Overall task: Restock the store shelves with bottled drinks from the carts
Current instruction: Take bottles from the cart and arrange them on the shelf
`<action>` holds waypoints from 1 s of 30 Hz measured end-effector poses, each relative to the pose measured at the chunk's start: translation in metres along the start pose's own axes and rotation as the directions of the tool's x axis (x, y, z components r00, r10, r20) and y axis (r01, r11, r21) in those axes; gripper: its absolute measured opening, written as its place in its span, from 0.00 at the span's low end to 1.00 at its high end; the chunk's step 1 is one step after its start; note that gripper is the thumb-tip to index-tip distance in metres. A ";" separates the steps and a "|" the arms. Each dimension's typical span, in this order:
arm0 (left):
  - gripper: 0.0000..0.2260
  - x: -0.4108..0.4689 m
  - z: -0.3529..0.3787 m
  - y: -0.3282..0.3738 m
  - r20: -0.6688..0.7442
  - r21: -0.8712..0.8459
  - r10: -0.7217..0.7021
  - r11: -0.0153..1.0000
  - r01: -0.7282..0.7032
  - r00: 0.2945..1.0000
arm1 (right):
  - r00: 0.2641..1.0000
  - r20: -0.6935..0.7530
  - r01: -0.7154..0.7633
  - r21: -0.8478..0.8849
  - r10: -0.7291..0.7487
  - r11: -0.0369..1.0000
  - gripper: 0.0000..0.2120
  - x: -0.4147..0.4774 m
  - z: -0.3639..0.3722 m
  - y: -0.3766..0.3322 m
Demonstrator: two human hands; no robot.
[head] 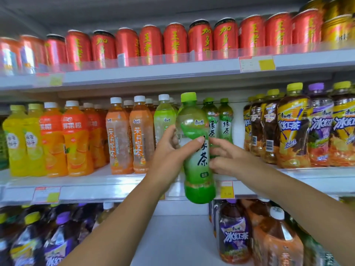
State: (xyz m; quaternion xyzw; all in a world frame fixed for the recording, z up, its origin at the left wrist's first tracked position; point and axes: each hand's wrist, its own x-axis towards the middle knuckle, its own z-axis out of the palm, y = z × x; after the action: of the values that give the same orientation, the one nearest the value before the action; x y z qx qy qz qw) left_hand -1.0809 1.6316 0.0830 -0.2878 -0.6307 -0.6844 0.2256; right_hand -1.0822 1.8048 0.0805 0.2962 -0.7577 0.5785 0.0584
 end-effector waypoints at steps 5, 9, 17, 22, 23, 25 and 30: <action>0.17 0.014 0.017 0.013 0.104 0.120 0.095 0.987 -0.107 0.990 | 0.976 -0.160 0.146 -0.021 -0.148 0.989 0.19 -0.009 0.000 -0.009; 0.19 0.026 0.002 0.003 0.209 0.297 0.087 0.943 -0.148 0.974 | 0.943 -0.267 0.168 -0.141 -0.201 0.976 0.22 0.004 -0.014 -0.008; 0.21 0.008 -0.054 -0.065 0.219 0.828 0.129 0.500 -0.255 0.967 | 0.896 -0.424 -0.031 -0.353 -0.130 0.935 0.25 0.048 -0.053 0.029; 0.18 0.006 -0.052 -0.074 0.224 0.850 0.247 0.423 -0.313 0.943 | 0.853 -0.521 -0.226 -0.304 0.037 0.925 0.27 0.083 -0.091 0.060; 0.18 0.006 -0.052 -0.075 0.222 0.846 0.276 0.422 -0.326 0.935 | 0.847 -0.528 -0.250 -0.304 0.056 0.919 0.28 0.090 -0.097 0.064; 0.17 0.006 -0.051 -0.076 0.222 0.840 0.315 0.418 -0.345 0.923 | 0.830 -0.552 -0.288 -0.309 0.075 0.907 0.31 0.102 -0.104 0.071; 0.17 0.007 -0.052 -0.079 0.216 0.828 0.326 0.439 -0.350 0.920 | 0.813 -0.569 -0.344 -0.301 0.122 0.889 0.36 0.128 -0.109 0.079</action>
State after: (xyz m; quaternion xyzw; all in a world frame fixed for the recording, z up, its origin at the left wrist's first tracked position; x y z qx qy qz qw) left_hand -1.1450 1.5890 0.0280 -0.2672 -0.8163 -0.2224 0.4614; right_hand -1.2558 1.8674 0.1043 0.0079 -0.8415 0.4776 0.2523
